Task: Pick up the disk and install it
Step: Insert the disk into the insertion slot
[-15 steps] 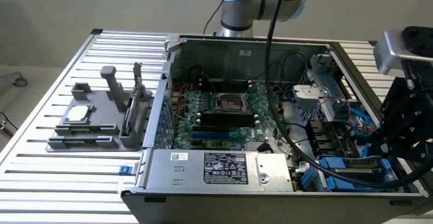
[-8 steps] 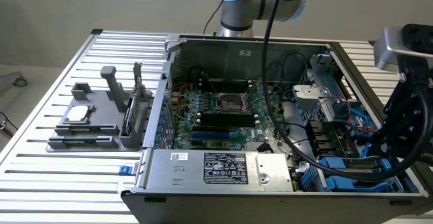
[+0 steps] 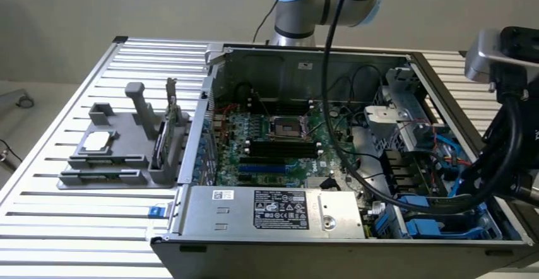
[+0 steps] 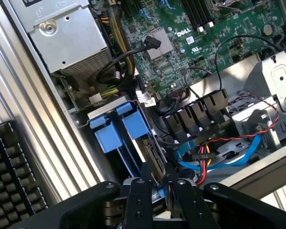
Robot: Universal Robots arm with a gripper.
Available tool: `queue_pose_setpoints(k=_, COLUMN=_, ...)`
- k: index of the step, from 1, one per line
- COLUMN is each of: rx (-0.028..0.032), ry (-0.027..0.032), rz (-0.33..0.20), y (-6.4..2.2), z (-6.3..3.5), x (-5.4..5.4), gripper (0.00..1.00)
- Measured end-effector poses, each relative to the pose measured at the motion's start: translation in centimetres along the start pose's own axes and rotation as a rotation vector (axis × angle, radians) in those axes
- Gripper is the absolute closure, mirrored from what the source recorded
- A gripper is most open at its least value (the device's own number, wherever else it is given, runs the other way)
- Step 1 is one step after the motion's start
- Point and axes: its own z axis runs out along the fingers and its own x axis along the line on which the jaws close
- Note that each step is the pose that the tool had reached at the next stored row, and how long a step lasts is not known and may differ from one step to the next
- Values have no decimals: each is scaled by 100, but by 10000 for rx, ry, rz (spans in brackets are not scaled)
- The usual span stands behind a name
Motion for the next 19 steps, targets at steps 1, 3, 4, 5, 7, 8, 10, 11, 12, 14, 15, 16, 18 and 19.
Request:
queue_pose_setpoints(k=1, rx=14, ry=2, rz=134, y=0, z=0, x=0, gripper=76)
queue_pose_setpoints(k=3, rx=43, ry=6, rz=401, y=0, z=0, x=0, gripper=76)
queue_pose_setpoints(k=4, rx=58, ry=8, rz=536, y=0, z=0, x=0, gripper=76)
queue_pose_setpoints(k=5, rx=73, ry=11, rz=670, y=0, z=0, x=0, gripper=76)
queue_pose_setpoints(k=7, rx=102, ry=14, rz=939, y=0, z=0, x=0, gripper=76)
queue_pose_setpoints(k=8, rx=118, ry=17, rz=1087, y=0, z=0, x=0, gripper=76)
queue_pose_setpoints(k=10, rx=147, ry=20, rz=1356, y=0, z=0, x=0, gripper=76)
queue_pose_setpoints(k=11, rx=161, ry=21, rz=1495, y=0, z=0, x=0, gripper=76)
queue_pose_setpoints(k=12, rx=175, ry=23, rz=1630, y=0, z=1, x=0, gripper=76)
queue_pose_setpoints(k=14, rx=197, ry=26, rz=1891, y=0, z=0, x=0, gripper=76)
queue_pose_setpoints(k=15, rx=206, ry=29, rz=2023, y=0, z=0, x=0, gripper=76)
queue_pose_setpoints(k=16, rx=215, ry=30, rz=2168, y=0, z=0, x=0, gripper=76)
queue_pose_setpoints(k=18, rx=231, ry=34, rz=2434, y=0, z=0, x=0, gripper=76)
queue_pose_setpoints(k=19, rx=240, ry=36, rz=2570, y=0, z=0, x=0, gripper=76)
